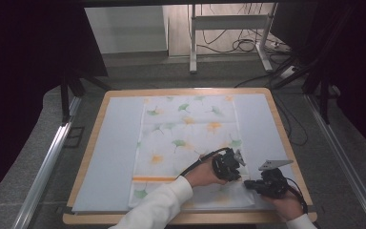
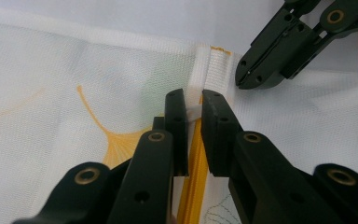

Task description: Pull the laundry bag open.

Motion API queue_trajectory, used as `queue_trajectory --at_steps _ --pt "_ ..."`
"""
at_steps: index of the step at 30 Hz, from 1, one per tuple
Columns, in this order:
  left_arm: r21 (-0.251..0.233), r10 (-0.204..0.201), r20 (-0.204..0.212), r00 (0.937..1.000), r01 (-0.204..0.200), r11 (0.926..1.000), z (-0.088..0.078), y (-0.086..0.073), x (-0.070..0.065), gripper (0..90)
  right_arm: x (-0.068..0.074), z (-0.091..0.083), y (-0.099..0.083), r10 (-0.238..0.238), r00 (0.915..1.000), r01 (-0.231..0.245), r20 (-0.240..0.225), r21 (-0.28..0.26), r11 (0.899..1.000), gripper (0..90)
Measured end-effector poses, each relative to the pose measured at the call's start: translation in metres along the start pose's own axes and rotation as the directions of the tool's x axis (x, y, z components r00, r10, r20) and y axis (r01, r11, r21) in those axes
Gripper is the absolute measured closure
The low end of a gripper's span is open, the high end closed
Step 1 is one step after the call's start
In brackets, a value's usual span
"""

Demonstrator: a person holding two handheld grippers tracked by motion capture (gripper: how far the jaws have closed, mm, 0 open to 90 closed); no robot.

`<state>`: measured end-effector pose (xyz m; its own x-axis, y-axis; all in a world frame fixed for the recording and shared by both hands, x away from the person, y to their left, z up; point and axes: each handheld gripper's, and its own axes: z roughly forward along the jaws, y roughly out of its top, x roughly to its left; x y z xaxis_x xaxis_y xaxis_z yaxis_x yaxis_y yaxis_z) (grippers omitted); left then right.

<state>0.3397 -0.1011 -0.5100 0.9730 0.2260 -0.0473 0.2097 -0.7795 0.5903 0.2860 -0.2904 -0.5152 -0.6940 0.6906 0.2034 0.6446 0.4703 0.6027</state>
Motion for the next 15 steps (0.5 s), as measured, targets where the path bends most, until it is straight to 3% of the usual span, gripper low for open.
queue_trajectory --at_steps 10,15 --pt "-0.006 0.013 -0.008 0.9999 -0.013 0.9999 -0.0023 -0.0020 -0.0024 85.0 -0.0002 0.0000 0.0001 0.002 1.0000 -0.002 -0.001 0.000 1.000 89.0" --pt "-0.005 0.001 0.010 1.0000 -0.001 1.0000 -0.0027 -0.0042 -0.0012 85.4 -0.0006 0.0002 0.0000 -0.001 1.0000 0.001 -0.002 -0.003 1.000 89.0"
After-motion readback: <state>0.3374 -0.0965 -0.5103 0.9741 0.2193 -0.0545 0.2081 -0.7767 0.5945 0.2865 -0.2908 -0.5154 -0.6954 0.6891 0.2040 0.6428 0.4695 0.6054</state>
